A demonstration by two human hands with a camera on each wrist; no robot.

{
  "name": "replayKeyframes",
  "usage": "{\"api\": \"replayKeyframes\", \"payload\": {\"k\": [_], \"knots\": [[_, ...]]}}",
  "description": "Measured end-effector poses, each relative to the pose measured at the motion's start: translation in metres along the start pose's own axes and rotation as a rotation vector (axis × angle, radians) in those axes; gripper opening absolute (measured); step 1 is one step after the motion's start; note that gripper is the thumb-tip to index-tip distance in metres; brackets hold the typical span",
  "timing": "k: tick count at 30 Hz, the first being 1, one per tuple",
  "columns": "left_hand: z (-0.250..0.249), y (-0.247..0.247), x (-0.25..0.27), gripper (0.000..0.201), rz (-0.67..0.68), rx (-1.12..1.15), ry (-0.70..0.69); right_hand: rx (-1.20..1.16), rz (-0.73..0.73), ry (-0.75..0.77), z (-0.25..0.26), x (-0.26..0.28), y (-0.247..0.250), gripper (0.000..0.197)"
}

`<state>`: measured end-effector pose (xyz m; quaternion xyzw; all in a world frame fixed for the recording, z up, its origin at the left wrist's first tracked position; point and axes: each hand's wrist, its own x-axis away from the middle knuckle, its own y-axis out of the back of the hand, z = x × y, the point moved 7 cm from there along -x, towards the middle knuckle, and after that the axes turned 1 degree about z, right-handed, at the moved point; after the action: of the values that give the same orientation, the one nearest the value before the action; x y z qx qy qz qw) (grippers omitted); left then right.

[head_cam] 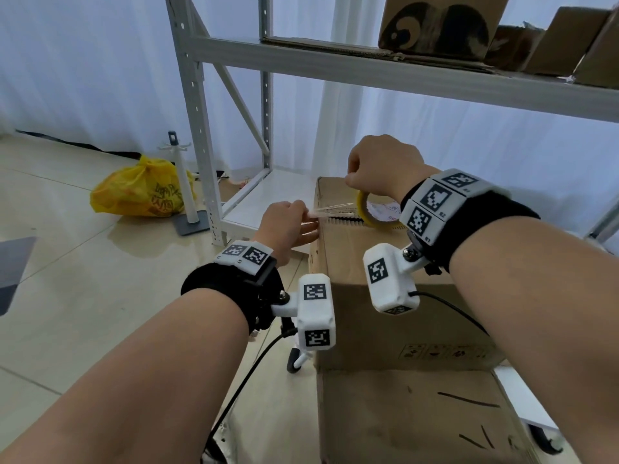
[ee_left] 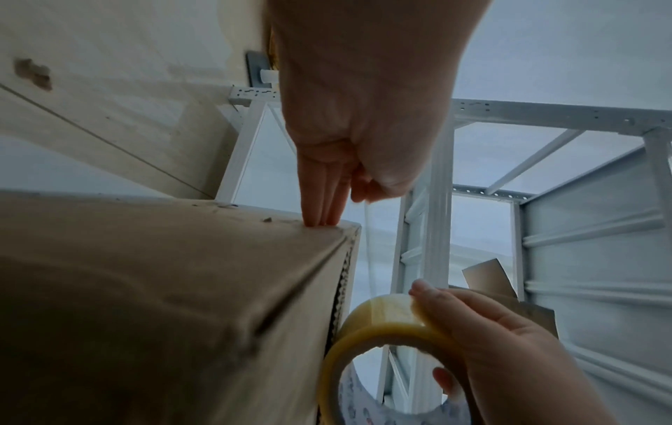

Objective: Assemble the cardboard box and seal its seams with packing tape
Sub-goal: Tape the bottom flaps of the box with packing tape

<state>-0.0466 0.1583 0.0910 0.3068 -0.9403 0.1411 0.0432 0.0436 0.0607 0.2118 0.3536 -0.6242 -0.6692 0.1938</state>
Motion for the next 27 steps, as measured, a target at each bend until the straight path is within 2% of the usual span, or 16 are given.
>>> {"api": "replayKeyframes", "payload": {"k": [3, 6, 10, 14, 18, 21, 27], "knots": [[0.003, 0.002, 0.003, 0.013, -0.011, 0.147, 0.055, 0.007, 0.025, -0.011, 0.000, 0.000, -0.003, 0.014], [0.004, 0.005, 0.004, 0.014, -0.028, 0.119, 0.065, 0.030, 0.028, -0.003, 0.002, -0.001, -0.005, 0.014], [0.004, 0.010, 0.003, 0.013, -0.036, -0.035, 0.050, 0.051, 0.032, 0.002, 0.003, -0.001, -0.006, 0.012], [0.000, 0.016, 0.001, 0.025, -0.034, -0.256, 0.010, 0.090, 0.047, 0.020, 0.005, 0.001, -0.009, 0.012], [-0.009, 0.023, -0.001, 0.023, -0.089, -0.390, -0.059, 0.196, 0.079, 0.066, 0.015, 0.000, -0.014, 0.017], [-0.012, 0.035, -0.004, 0.022, -0.132, -0.479, -0.095, 0.279, 0.107, 0.097, 0.026, 0.001, -0.017, 0.013], [-0.005, 0.042, -0.010, 0.030, -0.124, -0.595, -0.103, 0.347, 0.127, 0.110, 0.033, -0.003, -0.017, 0.009]]}}
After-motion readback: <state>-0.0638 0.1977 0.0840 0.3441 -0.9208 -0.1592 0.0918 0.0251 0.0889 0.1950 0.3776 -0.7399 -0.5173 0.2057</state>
